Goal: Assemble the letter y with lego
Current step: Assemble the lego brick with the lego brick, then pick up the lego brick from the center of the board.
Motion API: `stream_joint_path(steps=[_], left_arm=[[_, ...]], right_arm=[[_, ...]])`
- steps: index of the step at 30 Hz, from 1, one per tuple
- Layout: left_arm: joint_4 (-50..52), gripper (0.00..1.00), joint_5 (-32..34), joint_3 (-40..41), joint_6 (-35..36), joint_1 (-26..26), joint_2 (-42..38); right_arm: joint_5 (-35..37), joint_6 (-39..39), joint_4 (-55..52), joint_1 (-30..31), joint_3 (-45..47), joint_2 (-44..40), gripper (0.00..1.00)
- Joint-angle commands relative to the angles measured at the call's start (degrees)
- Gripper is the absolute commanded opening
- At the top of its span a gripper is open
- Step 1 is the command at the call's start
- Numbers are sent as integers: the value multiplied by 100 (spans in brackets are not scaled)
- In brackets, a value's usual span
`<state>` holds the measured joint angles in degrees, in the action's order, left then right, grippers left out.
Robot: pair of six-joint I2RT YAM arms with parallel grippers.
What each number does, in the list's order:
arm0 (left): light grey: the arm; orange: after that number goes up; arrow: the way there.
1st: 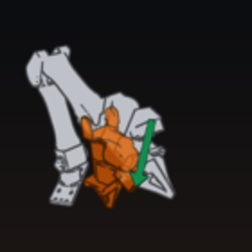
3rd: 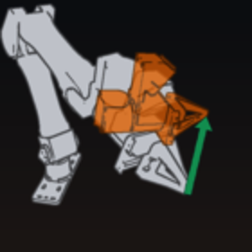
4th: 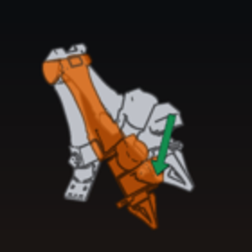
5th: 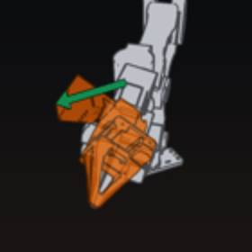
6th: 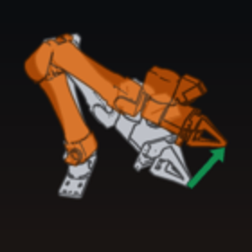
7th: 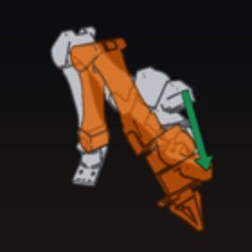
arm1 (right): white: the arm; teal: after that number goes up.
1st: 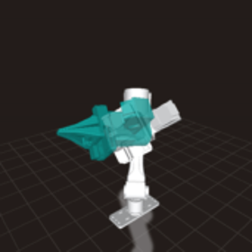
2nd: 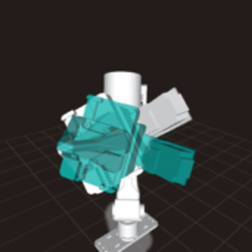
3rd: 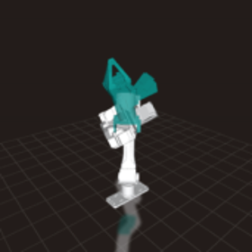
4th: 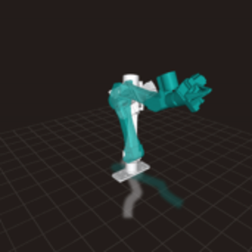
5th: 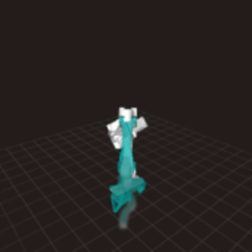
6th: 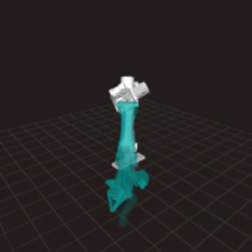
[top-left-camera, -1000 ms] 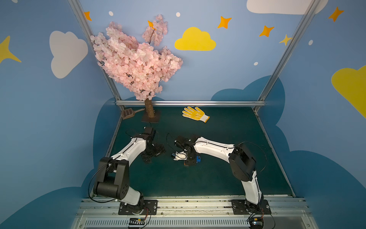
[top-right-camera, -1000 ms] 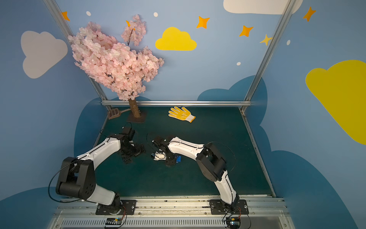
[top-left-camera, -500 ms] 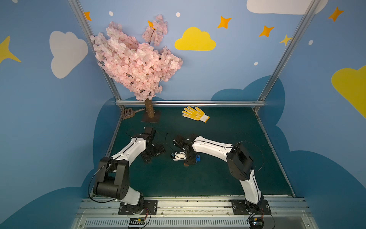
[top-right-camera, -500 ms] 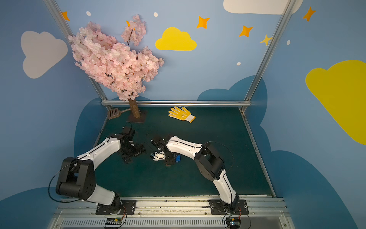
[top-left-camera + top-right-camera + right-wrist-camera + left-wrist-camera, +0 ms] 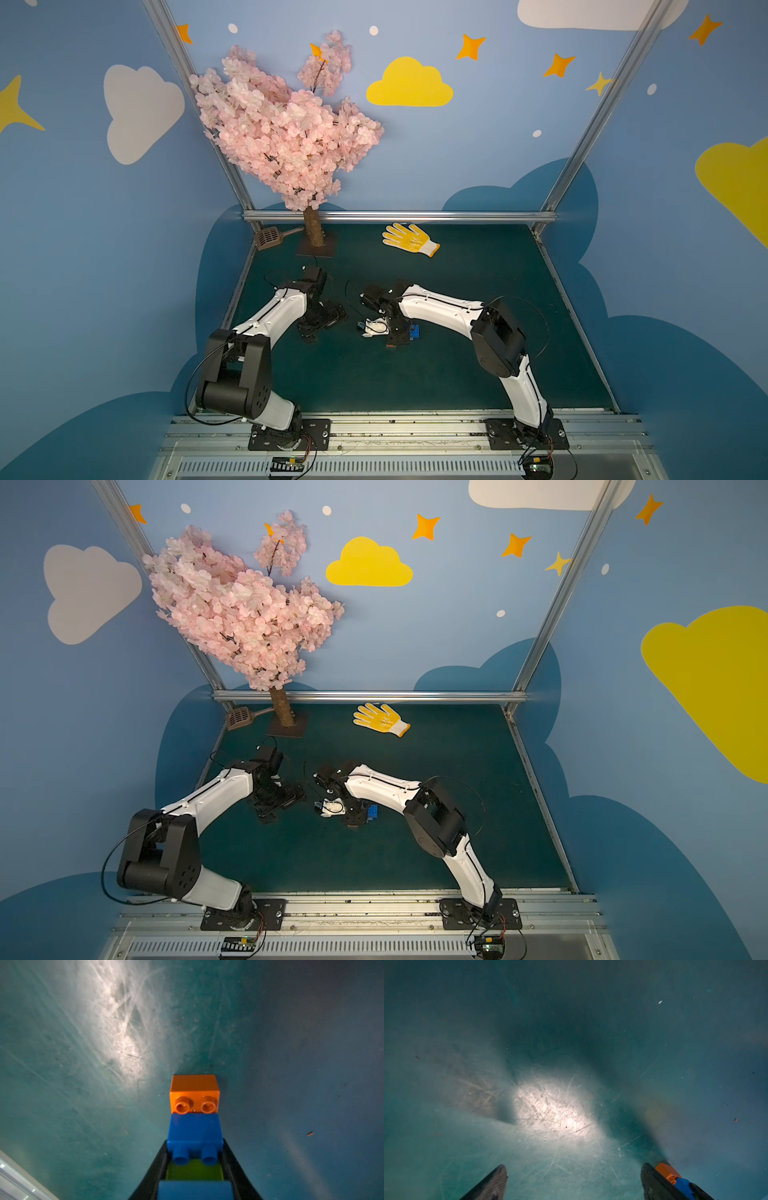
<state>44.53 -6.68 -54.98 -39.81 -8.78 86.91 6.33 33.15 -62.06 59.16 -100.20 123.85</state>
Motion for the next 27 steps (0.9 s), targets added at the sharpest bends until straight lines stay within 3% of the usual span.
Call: stream_joint_path(steps=[1,12,27], left_arm=[[106,100,-18,-127,96,-1,-23],[169,100,24,-250,136,4,-20],[180,100,26,-250,158,7,-16]], right_arm=[[-240,-124,160,40,149,281,0],[-439,-107,30,-47,98,-15,0],[-3158,199,-286,-1013,485,-780,0]])
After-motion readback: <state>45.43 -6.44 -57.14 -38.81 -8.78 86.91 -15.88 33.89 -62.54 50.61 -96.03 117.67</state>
